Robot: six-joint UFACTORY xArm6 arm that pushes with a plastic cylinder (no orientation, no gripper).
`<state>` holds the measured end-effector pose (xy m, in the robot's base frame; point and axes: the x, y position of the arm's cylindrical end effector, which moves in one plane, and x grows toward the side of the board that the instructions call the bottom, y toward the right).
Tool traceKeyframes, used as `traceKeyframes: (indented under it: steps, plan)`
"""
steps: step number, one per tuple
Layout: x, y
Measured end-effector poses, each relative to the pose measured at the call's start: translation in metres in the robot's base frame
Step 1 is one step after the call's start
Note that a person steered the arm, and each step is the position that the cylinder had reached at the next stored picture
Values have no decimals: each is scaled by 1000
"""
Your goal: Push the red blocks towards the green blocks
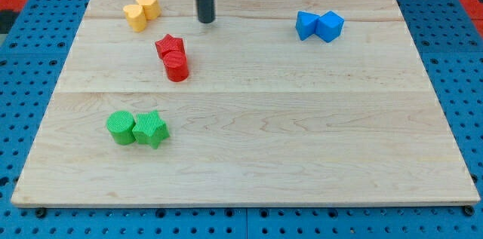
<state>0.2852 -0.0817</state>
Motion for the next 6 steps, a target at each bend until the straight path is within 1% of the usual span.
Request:
traceKeyframes:
  steps: [1, 2, 3, 4, 5, 6]
  plan:
    - [44, -14]
    - [32, -58]
    - [25, -55]
    - [46, -57]
    - [55, -55]
    - [86, -41]
